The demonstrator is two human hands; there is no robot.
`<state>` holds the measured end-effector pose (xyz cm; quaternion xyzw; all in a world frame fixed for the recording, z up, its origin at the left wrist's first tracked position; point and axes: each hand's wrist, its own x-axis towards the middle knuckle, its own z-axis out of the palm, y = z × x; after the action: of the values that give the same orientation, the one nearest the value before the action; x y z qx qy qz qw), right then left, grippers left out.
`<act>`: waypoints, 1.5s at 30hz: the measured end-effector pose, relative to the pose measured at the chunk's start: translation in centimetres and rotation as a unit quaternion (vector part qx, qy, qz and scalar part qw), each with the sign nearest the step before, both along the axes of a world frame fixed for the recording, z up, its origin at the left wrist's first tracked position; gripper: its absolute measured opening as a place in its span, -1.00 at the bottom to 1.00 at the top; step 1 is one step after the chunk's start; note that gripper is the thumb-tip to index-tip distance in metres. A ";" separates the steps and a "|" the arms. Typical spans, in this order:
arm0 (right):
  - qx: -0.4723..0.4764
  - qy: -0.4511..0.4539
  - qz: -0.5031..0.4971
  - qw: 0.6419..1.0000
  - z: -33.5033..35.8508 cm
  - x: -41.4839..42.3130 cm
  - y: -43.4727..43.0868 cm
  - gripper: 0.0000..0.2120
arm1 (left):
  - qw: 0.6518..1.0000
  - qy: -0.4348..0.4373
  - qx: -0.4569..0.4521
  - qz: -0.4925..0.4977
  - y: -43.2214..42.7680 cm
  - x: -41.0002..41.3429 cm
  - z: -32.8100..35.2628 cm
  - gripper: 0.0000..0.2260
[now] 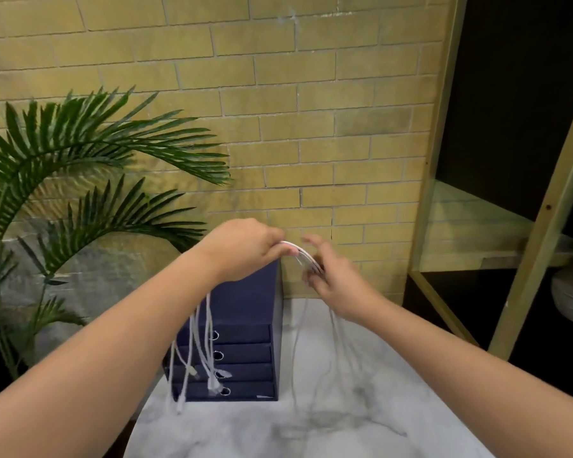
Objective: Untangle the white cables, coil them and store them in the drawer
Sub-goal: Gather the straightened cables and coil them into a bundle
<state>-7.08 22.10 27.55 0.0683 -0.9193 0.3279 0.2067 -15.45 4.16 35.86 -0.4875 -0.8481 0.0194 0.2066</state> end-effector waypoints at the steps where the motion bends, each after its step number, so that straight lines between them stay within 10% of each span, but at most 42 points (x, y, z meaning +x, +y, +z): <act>1: 0.022 0.009 -0.002 1.000 -0.1 -0.2 -0.1 -0.72 | 1.000 -0.001 0.000 0.003 0.1 -0.1 -0.2 -0.61; 29: 0.139 -0.139 -0.141 0.970 -3.7 4.8 9.4 -0.79 | 0.989 -0.040 0.112 0.093 -8.0 -3.1 3.0 -0.50; 37: 0.275 -0.115 -0.172 0.939 -2.1 5.1 11.3 -0.73 | 0.991 -0.061 0.095 0.075 -8.9 -3.8 -0.4 -0.56; 45: 0.209 -0.129 -0.130 0.961 2.0 4.5 11.9 -0.79 | 0.994 -0.012 0.019 0.110 -11.2 -5.1 -8.7 -0.42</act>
<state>-2.57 34.01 29.55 -0.0532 -0.9871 0.1051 0.1088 -20.50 -7.00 27.19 -0.3876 -0.8993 0.0200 0.2018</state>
